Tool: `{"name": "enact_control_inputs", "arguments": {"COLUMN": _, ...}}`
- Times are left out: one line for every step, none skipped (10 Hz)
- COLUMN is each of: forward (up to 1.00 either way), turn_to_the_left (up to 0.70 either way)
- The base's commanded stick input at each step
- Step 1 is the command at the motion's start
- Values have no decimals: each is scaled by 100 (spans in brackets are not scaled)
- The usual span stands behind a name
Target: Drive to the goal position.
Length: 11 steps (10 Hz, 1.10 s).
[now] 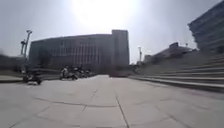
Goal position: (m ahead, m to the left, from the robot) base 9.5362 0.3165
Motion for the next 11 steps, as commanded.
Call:
{"name": "enact_control_inputs", "arguments": {"forward": 100, "turn_to_the_left": 0}}
{"name": "enact_control_inputs", "arguments": {"forward": 100, "turn_to_the_left": 0}}
{"name": "enact_control_inputs", "arguments": {"forward": 100, "turn_to_the_left": 0}}
{"name": "enact_control_inputs", "arguments": {"forward": 100, "turn_to_the_left": 0}}
{"name": "enact_control_inputs", "arguments": {"forward": 100, "turn_to_the_left": 0}}
{"name": "enact_control_inputs", "arguments": {"forward": 100, "turn_to_the_left": 0}}
{"name": "enact_control_inputs", "arguments": {"forward": 100, "turn_to_the_left": 0}}
{"name": "enact_control_inputs", "arguments": {"forward": 100, "turn_to_the_left": 0}}
{"name": "enact_control_inputs", "arguments": {"forward": 100, "turn_to_the_left": 0}}
{"name": "enact_control_inputs", "arguments": {"forward": 100, "turn_to_the_left": 0}}
{"name": "enact_control_inputs", "arguments": {"forward": 100, "turn_to_the_left": 0}}
